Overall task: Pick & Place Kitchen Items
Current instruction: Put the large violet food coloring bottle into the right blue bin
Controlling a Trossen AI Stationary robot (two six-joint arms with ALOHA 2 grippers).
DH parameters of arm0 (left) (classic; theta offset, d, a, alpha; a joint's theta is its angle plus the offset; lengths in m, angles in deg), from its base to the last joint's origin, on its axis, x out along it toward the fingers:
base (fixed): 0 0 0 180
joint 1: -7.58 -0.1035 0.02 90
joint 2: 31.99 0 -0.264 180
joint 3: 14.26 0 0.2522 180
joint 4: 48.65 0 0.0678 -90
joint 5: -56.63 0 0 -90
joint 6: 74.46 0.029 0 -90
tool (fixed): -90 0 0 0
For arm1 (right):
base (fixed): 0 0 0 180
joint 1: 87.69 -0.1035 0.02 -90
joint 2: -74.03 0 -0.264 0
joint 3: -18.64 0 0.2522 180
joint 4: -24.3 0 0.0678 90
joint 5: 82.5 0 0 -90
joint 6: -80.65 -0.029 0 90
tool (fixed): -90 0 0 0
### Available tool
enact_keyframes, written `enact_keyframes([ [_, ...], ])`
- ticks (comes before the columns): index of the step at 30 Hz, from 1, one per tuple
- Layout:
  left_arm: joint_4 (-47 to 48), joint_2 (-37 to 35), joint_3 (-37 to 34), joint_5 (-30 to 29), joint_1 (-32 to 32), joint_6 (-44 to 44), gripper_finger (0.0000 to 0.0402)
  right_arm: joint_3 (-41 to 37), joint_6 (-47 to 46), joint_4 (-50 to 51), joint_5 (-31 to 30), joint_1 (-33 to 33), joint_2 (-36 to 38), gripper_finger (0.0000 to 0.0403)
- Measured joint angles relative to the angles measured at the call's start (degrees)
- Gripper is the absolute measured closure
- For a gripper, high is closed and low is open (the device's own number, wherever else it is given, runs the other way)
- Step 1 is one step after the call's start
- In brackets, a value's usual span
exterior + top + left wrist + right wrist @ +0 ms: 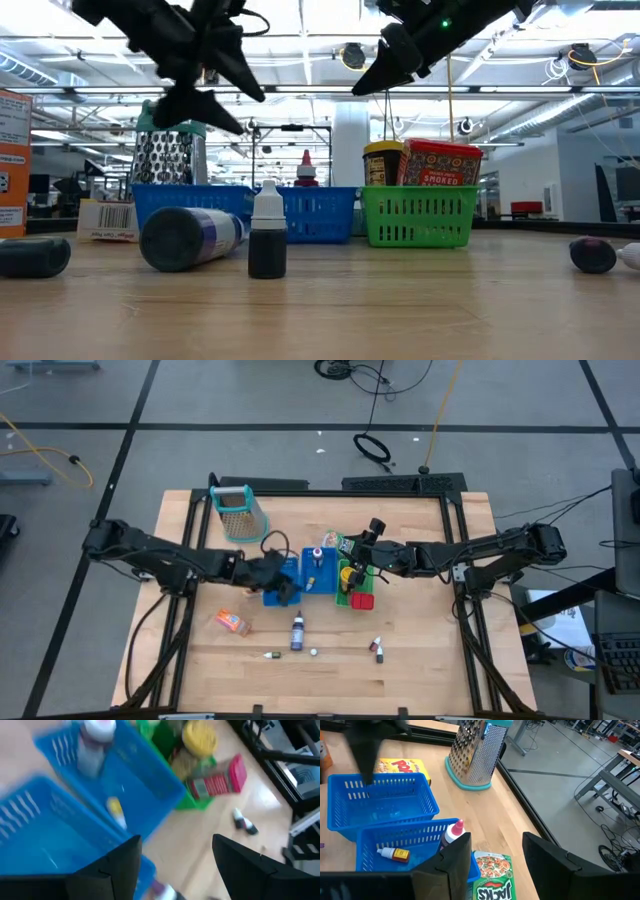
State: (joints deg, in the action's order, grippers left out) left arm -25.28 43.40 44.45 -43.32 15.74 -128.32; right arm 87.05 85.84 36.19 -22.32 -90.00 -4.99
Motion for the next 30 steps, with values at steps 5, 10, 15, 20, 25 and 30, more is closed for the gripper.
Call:
enact_keyframes([
  [5, 1.71, 1.25, 0.09, -0.85, 5.17, -11.18, 0.0158, 0.0, -0.02, 0.0, 0.04, -0.43, 0.0, 0.0232],
  [10, 2.37, 1.85, 0.05, 3.06, 8.68, -20.38, 0.0158, 0.0, -0.2, 0.02, 0.07, -1.46, 0.0, 0.0232],
  [15, 2.63, 2.75, 0.01, 4.72, 11.76, -27.26, 0.0158, 0.0, 0.04, 0.15, 0.09, -2.8, 0.0, 0.0232],
  [20, 1.98, 5.53, -0.01, 7.24, 13.28, -33.11, 0.0158, 0.0, -0.03, 0.07, 0.09, -3.2, 0.0, 0.0232],
  [25, 0.31, 10.17, -0.07, 11.97, 13.35, -36.98, 0.0158, 0.0, -0.2, -0.02, 0.09, -3.43, 0.0, 0.0232],
  [30, -5.51, 14.11, 0.02, 15.04, 13.1, -37.91, 0.0158, 0.0, -0.22, 0.02, 0.1, -3.43, 0.0, 0.0232],
])
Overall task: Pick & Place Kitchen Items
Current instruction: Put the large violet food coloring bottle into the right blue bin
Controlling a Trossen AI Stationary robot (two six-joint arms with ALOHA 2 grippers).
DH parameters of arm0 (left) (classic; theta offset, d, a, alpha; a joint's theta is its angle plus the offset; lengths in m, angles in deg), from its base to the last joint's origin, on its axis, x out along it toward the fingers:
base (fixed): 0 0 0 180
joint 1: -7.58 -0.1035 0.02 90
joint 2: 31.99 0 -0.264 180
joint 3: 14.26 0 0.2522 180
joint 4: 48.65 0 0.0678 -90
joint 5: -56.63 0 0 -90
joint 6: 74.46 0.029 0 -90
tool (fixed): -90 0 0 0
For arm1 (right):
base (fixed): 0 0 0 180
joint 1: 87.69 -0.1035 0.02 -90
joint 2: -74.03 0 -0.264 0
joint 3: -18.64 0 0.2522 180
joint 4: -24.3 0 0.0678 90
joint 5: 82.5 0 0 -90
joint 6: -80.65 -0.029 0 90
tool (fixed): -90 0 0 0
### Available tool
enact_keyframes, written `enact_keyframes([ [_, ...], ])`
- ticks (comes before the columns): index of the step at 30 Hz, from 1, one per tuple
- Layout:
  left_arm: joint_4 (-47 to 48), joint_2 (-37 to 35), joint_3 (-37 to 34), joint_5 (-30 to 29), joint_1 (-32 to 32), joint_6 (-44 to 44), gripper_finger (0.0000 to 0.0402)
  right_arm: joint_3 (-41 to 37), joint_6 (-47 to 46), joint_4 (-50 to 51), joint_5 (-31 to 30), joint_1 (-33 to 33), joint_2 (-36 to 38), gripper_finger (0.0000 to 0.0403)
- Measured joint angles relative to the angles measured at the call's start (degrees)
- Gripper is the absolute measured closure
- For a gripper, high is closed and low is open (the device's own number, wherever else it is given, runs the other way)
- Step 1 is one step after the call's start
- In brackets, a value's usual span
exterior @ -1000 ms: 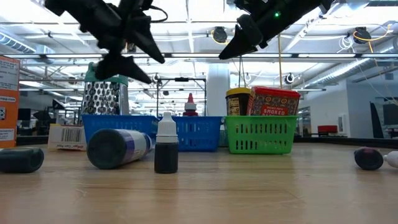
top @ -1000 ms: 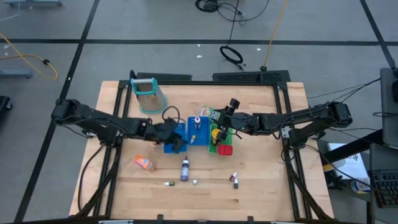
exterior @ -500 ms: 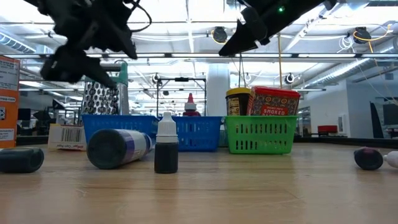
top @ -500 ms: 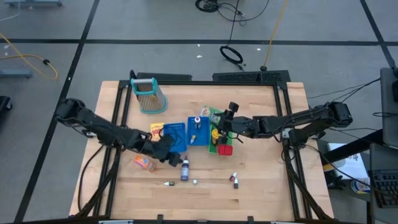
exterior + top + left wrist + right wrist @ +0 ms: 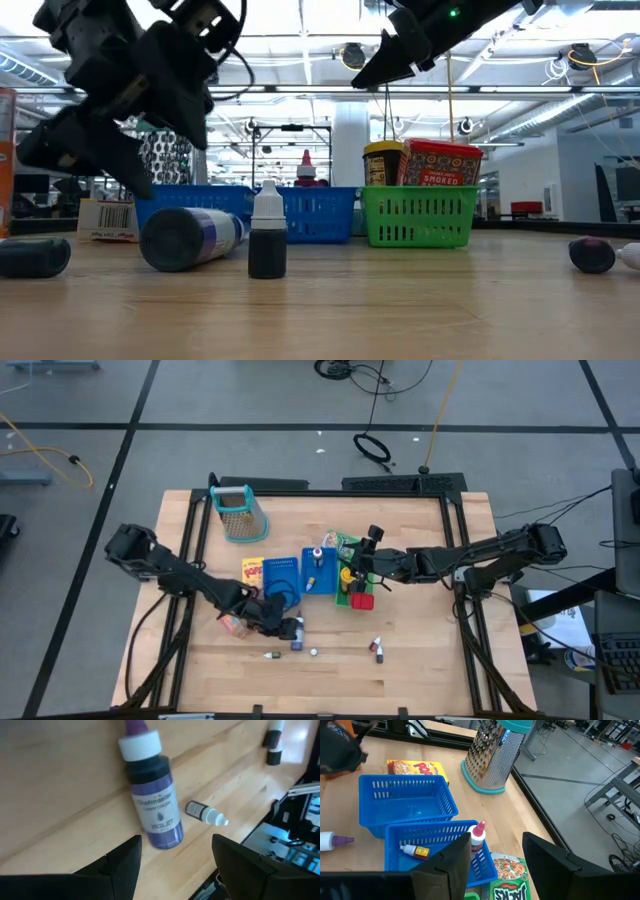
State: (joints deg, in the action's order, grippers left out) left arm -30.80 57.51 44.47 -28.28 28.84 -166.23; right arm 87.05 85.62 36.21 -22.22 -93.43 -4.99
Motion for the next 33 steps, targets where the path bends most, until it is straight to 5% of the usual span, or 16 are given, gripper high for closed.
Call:
enact_keyframes([
  [12, -2.2, 7.53, 3.43, 6.31, -2.62, 0.69, 0.0158, 0.0, 0.0, 0.38, -0.01, -0.02, 0.0, 0.0232],
  [22, 18.15, 13.97, 16.0, 8.89, -6.42, 9.99, 0.0158, -0.34, 0.11, 0.33, -0.01, -0.26, 0.0, 0.0232],
  [33, 21.21, 15.92, 23.32, 9.31, -10.83, 17.34, 0.0158, -1.89, 0.18, -0.04, 0.01, -1.18, 0.0, 0.0232],
])
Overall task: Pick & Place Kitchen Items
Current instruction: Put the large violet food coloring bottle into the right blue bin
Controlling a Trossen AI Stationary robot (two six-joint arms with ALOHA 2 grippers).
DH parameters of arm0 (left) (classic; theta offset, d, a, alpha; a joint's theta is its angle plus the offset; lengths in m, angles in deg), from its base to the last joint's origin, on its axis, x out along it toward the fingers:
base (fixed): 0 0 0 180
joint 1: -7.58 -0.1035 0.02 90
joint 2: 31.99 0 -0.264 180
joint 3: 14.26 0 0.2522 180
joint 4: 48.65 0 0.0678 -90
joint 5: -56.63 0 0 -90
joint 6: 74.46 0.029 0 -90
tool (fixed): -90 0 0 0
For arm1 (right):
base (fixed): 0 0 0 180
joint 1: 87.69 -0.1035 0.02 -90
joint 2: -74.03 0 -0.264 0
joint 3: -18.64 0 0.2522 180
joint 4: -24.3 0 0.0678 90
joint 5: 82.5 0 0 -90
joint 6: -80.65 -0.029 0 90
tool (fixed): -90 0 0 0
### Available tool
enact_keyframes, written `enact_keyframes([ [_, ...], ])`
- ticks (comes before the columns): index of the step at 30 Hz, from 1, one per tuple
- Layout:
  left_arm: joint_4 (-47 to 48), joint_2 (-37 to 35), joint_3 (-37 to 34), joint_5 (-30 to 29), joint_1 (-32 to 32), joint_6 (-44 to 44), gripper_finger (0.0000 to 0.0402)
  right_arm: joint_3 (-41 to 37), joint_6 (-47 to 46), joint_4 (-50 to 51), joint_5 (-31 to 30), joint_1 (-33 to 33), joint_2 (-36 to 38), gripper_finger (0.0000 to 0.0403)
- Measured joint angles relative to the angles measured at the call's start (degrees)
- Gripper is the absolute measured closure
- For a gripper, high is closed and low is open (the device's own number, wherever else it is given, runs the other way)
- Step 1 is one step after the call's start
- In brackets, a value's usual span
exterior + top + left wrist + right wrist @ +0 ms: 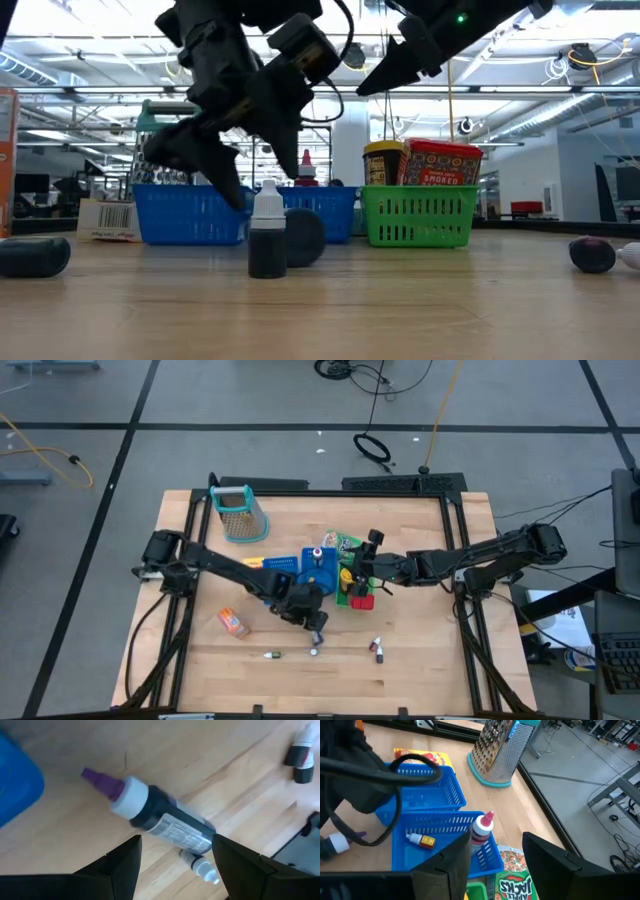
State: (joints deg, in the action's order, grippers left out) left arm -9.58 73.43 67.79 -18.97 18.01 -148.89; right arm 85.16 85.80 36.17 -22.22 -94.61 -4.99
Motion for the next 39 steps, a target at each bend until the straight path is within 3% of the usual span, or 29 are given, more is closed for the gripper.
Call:
enact_keyframes([
  [6, 4.72, 0.01, 3.33, -2.09, -0.02, 9.63, 0.0158, -1.03, 0.0, 0.02, -0.02, 0.04, 0.0, 0.0232],
  [12, 5.14, 0.01, 7.18, -4.64, 1.93, 37.09, 0.0158, -1.39, 0.02, -0.02, -0.02, 0.04, 0.0, 0.0232],
  [17, 12.74, -0.01, 10.52, -9.8, 3.87, 57.39, 0.0158, -1.39, 0.02, -0.04, -0.02, 0.04, 0.0, 0.0232],
  [23, 16.5, 0.01, 8.54, -16.28, 7.13, 78.39, 0.0158, -1.39, 0.0, -0.04, -0.03, 0.04, 0.0, 0.0232],
  [29, 13.85, 0.01, 6.91, -19.97, 7.26, 81.06, 0.0158, -1.39, -0.35, -0.04, -0.02, 0.04, 0.0, 0.0232],
  [39, 12.49, 0.01, 6.89, -20.04, 7.11, 90.88, 0.0158, -1.39, -1.47, -0.04, -0.02, 0.04, 0.0, 0.0232],
])
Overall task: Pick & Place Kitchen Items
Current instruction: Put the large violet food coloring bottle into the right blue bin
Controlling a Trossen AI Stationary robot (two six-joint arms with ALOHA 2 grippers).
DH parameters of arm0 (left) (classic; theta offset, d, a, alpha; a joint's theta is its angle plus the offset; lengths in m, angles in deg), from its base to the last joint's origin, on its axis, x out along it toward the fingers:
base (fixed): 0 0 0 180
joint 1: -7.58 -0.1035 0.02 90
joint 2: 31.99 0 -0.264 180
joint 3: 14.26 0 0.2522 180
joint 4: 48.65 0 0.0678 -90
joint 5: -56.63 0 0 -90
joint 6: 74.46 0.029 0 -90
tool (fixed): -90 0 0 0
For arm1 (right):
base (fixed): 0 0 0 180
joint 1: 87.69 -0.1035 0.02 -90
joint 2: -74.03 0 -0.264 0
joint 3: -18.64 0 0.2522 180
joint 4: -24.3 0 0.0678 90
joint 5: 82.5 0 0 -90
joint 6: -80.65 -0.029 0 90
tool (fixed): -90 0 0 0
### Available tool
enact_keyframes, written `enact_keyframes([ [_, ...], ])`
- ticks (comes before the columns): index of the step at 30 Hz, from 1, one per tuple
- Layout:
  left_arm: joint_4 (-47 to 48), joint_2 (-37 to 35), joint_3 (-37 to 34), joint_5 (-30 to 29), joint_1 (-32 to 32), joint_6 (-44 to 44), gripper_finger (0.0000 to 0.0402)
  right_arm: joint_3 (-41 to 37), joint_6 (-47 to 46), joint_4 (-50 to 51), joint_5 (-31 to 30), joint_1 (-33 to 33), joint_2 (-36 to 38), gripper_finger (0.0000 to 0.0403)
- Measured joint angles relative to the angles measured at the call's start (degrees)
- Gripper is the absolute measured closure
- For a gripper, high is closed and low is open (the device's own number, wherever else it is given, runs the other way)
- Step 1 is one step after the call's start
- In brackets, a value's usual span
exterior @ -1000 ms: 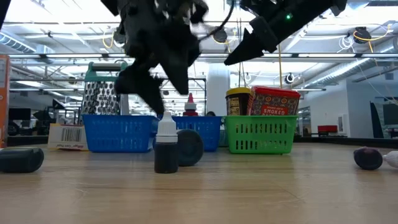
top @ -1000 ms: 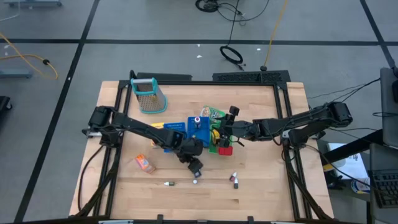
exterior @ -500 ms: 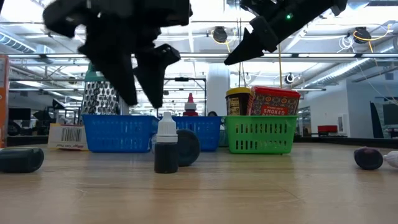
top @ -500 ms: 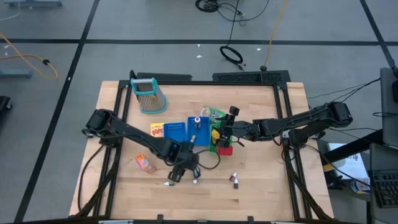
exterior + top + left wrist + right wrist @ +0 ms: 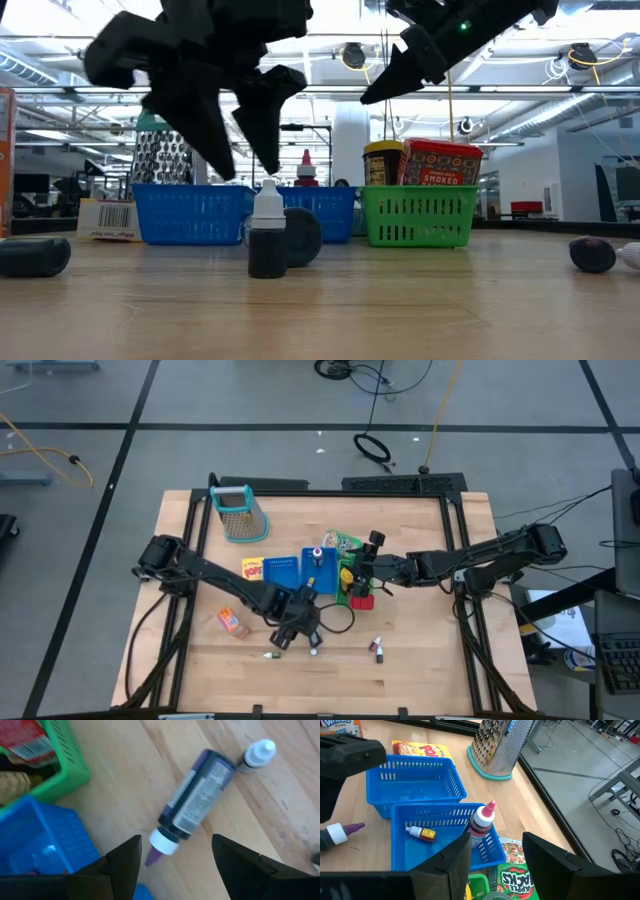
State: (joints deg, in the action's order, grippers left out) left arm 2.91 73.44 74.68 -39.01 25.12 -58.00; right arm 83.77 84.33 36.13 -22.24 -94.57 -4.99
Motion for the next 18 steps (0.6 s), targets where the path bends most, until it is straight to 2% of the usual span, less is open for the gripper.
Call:
enact_keyframes([
  [9, -3.61, 0.04, -0.02, 1.87, 0.0, 4.79, 0.0158, 0.0, -0.04, 0.0, 0.0, 0.0, 0.0, 0.0232],
  [18, -5.0, 6.22, -0.09, 2.72, 0.68, 9.74, 0.0158, 0.04, -0.07, -0.07, 0.0, 0.0, 0.0, 0.0232],
])
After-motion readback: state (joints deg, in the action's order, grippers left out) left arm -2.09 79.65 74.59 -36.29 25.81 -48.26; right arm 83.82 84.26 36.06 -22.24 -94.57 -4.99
